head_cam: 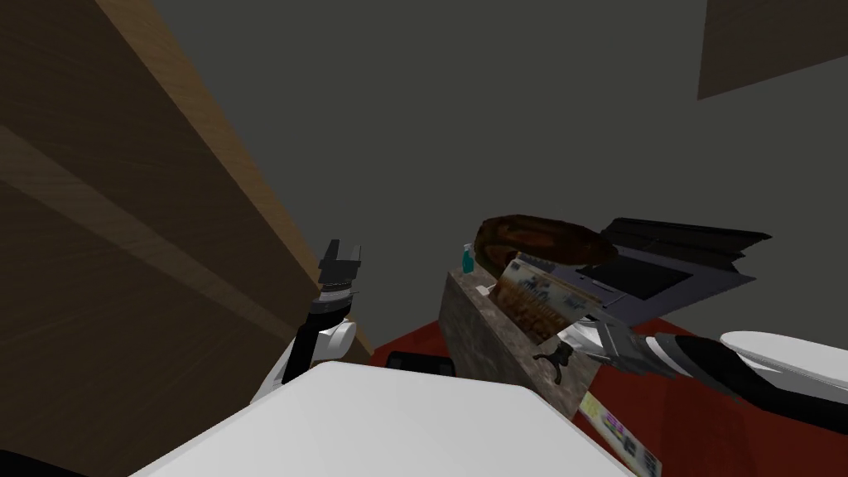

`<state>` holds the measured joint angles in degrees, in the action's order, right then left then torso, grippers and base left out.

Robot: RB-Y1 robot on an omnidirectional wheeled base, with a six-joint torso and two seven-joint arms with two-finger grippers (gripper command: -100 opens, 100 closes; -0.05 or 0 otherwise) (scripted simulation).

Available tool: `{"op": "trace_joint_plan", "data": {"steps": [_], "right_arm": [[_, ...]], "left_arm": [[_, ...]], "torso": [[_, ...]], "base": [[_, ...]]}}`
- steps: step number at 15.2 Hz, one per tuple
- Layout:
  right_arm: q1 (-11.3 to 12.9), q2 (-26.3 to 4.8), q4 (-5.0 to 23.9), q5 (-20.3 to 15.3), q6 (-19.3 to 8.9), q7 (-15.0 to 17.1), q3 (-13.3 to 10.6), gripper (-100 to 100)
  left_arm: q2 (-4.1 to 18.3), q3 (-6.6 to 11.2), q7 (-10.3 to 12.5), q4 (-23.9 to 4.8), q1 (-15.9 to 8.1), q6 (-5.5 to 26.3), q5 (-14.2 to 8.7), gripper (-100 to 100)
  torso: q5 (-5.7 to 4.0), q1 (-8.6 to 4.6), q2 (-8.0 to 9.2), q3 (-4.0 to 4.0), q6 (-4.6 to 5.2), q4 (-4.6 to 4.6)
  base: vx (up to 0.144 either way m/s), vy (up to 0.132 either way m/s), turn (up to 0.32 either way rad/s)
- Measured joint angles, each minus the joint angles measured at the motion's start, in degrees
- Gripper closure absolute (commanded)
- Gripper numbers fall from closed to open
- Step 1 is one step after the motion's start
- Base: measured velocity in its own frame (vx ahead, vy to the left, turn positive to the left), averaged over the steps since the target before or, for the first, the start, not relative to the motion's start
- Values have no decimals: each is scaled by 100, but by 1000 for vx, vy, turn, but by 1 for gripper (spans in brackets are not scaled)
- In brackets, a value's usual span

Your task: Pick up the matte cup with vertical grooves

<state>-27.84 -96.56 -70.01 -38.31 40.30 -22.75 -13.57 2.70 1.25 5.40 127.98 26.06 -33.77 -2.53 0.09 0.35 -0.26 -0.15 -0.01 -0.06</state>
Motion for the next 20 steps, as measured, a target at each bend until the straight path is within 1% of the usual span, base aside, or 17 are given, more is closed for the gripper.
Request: {"op": "trace_joint_plan", "data": {"steps": [2, 3, 5, 6, 7, 8, 9, 10, 11, 12, 13, 18, 20], "right_arm": [[-165, -169, 37, -63, 7, -16, -75, -100], [-315, -263, 51, -85, -15, -52, -117, -100], [-439, -401, 156, -129, 25, -109, -193, -100], [-538, -475, 173, -148, 25, -137, -245, -100], [-465, -470, 256, -255, 68, -132, -328, -100], [-457, -484, 354, -327, 133, -144, -397, -100], [-465, -491, 376, -338, 155, -155, -413, -100], [-393, -390, 421, -414, 154, -154, -453, -100], [-431, -309, 389, -432, 76, -157, -487, -100], [-383, -191, 434, -490, 24, -168, -535, -100], [-362, -160, 456, -511, 18, -174, -549, 100], [-367, -156, 452, -505, 29, -165, -552, 100], [-384, -253, 481, -445, 105, -191, -500, 100]], "left_arm": [[0, 0, 0, 0, 0, 0, 0, 0], [0, 0, 0, 0, 0, 0, 0, 0], [0, 0, 0, 0, 0, 0, 0, 0], [0, 0, 0, 0, 0, 0, 0, 0], [0, 0, 0, 0, 0, 0, 0, 0], [0, 0, 0, 0, 0, 0, 0, 0], [0, 0, 0, 0, 0, 0, 0, 0], [0, 0, 0, 0, -1, 0, 0, 0], [1, 0, 0, 0, -1, 0, 0, 0], [1, 1, 0, 0, -1, 0, 0, 0], [1, 1, 0, 0, 0, 0, 0, 0], [1, 1, 0, 0, -1, 0, 0, 0], [1, 1, 0, 0, 0, 0, 0, 0]], "torso": [[-1, -5, 6, 3, 0, 1], [-1, -3, 7, 4, 0, 1], [-1, -4, 14, 8, 1, 3], [-1, -3, 15, 9, 1, 3], [-2, -6, 18, 10, 2, 4], [-2, -8, 20, 12, 3, 5], [-3, -11, 25, 14, 3, 6], [-7, -20, 28, 16, 2, 7], [-9, -29, 28, 16, 1, 6], [-11, -37, 27, 16, 1, 6], [-10, -37, 29, 16, 3, 7], [-4, -26, 37, 22, -2, 10], [6, -16, 49, 30, 5, 15]], "base": [[67, 47, 96], [58, 45, 73], [49, 48, 73], [43, 40, 45], [40, 36, 44], [26, 22, 15], [19, -1, 65], [27, -21, 137], [36, -36, 136], [23, -24, 48], [8, -9, 3], [-2, 2, -19], [-23, 18, -115]]}}
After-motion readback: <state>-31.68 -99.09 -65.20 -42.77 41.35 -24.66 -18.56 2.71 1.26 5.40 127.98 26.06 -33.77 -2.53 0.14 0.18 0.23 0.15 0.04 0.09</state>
